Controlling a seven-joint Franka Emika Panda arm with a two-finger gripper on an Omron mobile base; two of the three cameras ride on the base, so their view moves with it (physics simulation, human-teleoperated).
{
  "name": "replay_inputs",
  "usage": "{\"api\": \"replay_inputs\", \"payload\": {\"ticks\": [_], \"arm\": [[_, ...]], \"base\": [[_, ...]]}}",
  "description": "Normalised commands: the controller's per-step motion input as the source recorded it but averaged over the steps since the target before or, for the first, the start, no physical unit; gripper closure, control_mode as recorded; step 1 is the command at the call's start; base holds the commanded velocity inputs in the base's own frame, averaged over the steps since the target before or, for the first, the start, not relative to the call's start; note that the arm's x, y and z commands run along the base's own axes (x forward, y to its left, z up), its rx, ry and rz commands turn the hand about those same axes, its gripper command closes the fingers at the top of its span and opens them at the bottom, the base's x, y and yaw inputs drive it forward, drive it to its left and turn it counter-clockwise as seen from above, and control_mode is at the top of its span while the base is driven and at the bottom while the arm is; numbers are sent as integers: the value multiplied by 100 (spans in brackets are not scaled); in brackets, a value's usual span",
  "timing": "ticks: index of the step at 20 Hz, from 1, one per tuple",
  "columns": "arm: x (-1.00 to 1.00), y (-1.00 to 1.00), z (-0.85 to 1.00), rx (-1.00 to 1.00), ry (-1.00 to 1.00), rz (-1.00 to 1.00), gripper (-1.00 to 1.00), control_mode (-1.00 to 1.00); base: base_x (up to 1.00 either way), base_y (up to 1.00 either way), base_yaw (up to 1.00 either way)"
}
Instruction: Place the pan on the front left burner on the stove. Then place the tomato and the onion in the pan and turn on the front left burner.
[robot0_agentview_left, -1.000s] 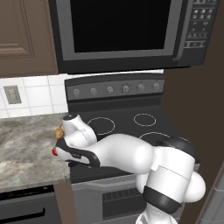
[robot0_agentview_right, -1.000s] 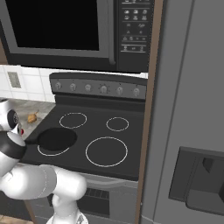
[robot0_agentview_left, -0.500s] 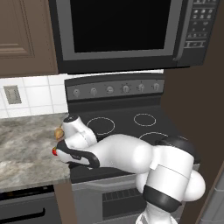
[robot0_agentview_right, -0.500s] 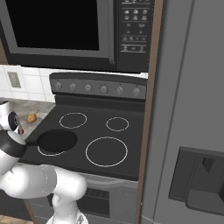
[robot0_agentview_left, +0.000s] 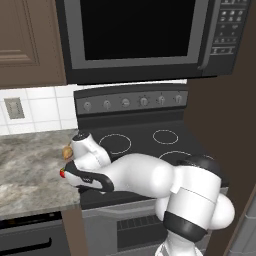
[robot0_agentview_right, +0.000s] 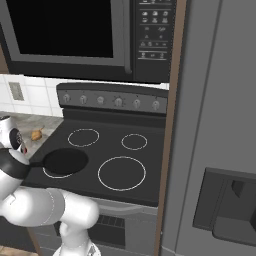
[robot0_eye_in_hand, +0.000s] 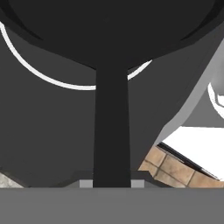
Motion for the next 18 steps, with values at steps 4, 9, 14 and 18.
{"api": "replay_inputs", "payload": {"ticks": [4,9,14,18], "arm": [[0,14,-7,0,0,0,100,-100],[0,23,-6,0,0,0,100,-100],[0,24,-9,0,0,0,100,-100],[0,16,-7,0,0,0,100,-100]], "base": [[0,0,0],[0,0,0],[0,0,0],[0,0,0]]}}
